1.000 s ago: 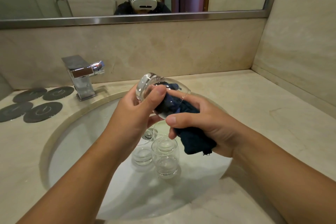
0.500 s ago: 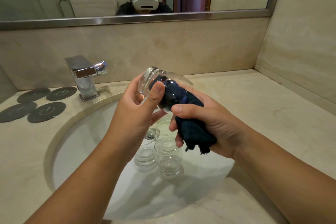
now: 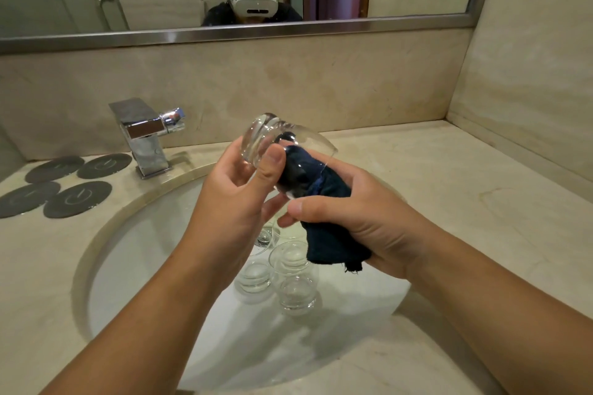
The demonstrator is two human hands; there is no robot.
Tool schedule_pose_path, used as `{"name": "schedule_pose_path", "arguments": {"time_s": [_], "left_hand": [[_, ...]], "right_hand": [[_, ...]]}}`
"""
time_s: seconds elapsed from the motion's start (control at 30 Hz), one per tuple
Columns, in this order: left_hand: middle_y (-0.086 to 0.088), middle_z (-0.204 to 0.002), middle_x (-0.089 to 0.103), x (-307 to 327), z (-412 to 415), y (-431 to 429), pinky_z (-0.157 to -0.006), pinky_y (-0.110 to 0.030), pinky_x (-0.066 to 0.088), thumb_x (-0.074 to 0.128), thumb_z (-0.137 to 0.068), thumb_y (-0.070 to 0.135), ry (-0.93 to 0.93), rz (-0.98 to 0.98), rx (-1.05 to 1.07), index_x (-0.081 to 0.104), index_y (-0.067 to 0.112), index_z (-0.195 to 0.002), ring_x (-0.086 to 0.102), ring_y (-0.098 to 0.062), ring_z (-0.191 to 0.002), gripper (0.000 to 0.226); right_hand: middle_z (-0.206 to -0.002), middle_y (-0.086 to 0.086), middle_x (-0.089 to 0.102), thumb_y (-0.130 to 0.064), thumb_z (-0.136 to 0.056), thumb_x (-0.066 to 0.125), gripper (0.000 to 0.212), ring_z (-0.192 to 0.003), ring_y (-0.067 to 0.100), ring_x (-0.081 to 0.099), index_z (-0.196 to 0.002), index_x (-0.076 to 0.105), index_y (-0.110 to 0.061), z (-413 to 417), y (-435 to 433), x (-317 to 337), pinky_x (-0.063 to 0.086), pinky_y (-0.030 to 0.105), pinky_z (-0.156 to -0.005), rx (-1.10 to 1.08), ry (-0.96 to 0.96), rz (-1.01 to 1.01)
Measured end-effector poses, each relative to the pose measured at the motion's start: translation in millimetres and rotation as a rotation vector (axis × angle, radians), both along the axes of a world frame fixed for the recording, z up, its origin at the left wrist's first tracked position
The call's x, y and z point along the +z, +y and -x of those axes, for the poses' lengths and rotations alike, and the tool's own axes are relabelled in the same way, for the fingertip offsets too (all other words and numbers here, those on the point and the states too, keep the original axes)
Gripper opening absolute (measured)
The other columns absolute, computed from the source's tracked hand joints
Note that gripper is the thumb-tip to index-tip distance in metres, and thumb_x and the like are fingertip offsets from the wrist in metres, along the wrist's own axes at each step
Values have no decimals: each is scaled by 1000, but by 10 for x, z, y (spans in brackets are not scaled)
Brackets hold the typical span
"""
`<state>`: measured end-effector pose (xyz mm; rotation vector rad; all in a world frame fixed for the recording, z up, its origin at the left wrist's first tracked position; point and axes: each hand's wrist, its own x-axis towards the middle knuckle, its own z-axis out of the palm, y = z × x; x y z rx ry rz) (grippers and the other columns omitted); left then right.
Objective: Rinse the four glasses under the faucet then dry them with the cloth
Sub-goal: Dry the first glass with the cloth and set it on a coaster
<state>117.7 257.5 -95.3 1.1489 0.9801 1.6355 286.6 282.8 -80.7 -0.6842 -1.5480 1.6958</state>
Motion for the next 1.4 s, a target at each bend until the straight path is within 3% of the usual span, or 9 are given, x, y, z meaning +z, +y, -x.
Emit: {"name": "schedule_pose_path", "arguments": {"time_s": [0.23, 0.43, 0.53, 0.7, 0.83, 0.97, 1.13, 1.27, 1.4], "left_hand": [[-9, -124, 75, -65, 82, 16, -90, -35, 62, 84, -75, 58, 66, 34, -119, 69, 18, -129, 73, -23, -114, 69], [-6, -147, 65, -87, 118, 20, -106, -41, 56, 75, -91, 52, 103, 64, -257, 51, 26, -151, 61, -23, -139, 70], [-5, -151, 62, -77, 119, 24, -114, -55, 48, 64, -98, 48, 154, 85, -277, 42, 30, -158, 56, -25, -143, 67], [-5, -140, 70, -82, 80, 6, -105, -49, 55, 74, -68, 87, 217, 150, -233, 42, 31, -156, 65, -24, -134, 109], [-20, -128, 73, -100, 33, 19, -103, -59, 57, 76, -77, 72, 172, 171, -223, 50, 19, -145, 71, -38, -122, 90], [-27, -108, 69, -42, 52, 4, -65, -36, 58, 83, -77, 69, 176, 89, -224, 51, -1, -137, 70, -34, -93, 98], [-18, -128, 73, -98, 36, 28, -102, -50, 58, 88, -68, 70, 177, 43, -130, 51, 12, -145, 71, -35, -122, 104], [-15, -137, 70, -76, 3, 13, -104, -47, 56, 79, -87, 57, 98, 109, -197, 46, 20, -152, 68, -34, -129, 82], [-7, -127, 76, -65, -26, 0, -98, -46, 60, 73, -74, 78, 147, 158, -176, 45, 30, -149, 73, -27, -121, 93]], "right_hand": [[-85, 1, 74, -3, -72, 88, 65, -69, 18, 70, -132, 70, -22, -28, -36, 59, 56, 25, -59, 36, -19, 76], [-70, 1, 70, -14, -79, 87, 42, -55, 15, 63, -117, 74, -23, -20, -51, 65, 51, 25, -47, 34, 77, 215], [-72, -1, 72, -12, -80, 79, 44, -57, 13, 65, -123, 72, -22, -34, -54, 76, 53, 23, -53, 16, 55, 156], [-89, -17, 79, 1, -92, 77, 44, -73, -4, 70, -118, 77, -35, -24, -73, 61, 53, 12, -73, -67, -180, -228], [-88, -11, 76, 2, -92, 77, 41, -77, 2, 69, -124, 78, -24, 1, -70, 7, 56, 19, -78, -28, -170, -226], [-95, -1, 78, -1, -88, 78, 44, -70, 12, 70, -123, 77, -29, -7, -57, 9, 57, 21, -69, 34, -31, -9], [-101, 1, 78, -4, -85, 80, 45, -69, 12, 69, -121, 79, -31, -24, -12, 9, 57, 21, -67, -16, -41, 6], [-102, -6, 79, 0, -90, 78, 44, -80, 6, 71, -125, 78, -28, 5, 9, -53, 57, 22, -79, -84, -116, -148], [-104, -9, 81, 3, -93, 75, 42, -93, 4, 75, -125, 78, -24, 27, -18, -76, 56, 20, -89, -85, -202, -273]]}}
